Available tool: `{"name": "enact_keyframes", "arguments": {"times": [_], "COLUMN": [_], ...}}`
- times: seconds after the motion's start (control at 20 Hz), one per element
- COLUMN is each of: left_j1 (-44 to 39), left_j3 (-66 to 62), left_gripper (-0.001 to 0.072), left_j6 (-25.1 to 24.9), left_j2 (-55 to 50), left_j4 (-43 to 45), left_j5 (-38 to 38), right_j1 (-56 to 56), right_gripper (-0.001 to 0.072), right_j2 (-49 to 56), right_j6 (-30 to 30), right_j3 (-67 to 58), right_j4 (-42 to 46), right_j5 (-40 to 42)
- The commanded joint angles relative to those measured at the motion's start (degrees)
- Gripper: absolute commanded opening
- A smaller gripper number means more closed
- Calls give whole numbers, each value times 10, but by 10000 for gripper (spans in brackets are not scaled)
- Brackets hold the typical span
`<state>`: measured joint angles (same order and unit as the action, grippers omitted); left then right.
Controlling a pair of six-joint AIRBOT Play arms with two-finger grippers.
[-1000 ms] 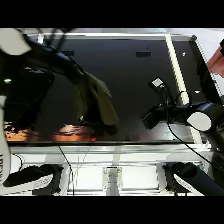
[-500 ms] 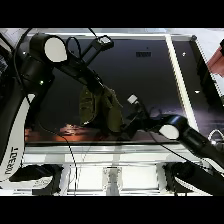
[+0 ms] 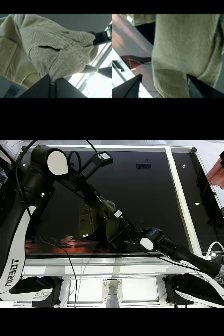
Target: Fold the clothes and pants, and hang the long-sleeved shirts on hangers.
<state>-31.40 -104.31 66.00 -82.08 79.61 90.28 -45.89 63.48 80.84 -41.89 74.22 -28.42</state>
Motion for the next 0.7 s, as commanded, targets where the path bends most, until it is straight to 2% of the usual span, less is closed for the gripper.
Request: {"name": "enact_keyframes", "arguments": {"times": [0.0, 0.2, 0.3, 0.55, 0.65], "left_j1": [0, 2, 2, 2, 2], "left_j3": [0, 0, 0, 0, 0], "left_gripper": [62, 62, 63, 63, 62], "left_j6": [0, 0, 0, 0, 0], "left_j2": [0, 0, -1, -1, -1], "left_j4": [18, 35, 44, 44, 44], "left_j5": [4, 4, 4, 4, 4], "right_j1": [-2, -2, -2, -2, -2], "right_gripper": [619, 615, 542, 542, 543], "right_j2": [9, -3, -23, -51, -50], "right_j6": [36, 62, 69, 126, 148], "right_j3": [-1, -10, -30, -64, -64], "right_j4": [50, 75, 92, 132, 132], "right_j5": [7, -30, -62, -121, -120]}}
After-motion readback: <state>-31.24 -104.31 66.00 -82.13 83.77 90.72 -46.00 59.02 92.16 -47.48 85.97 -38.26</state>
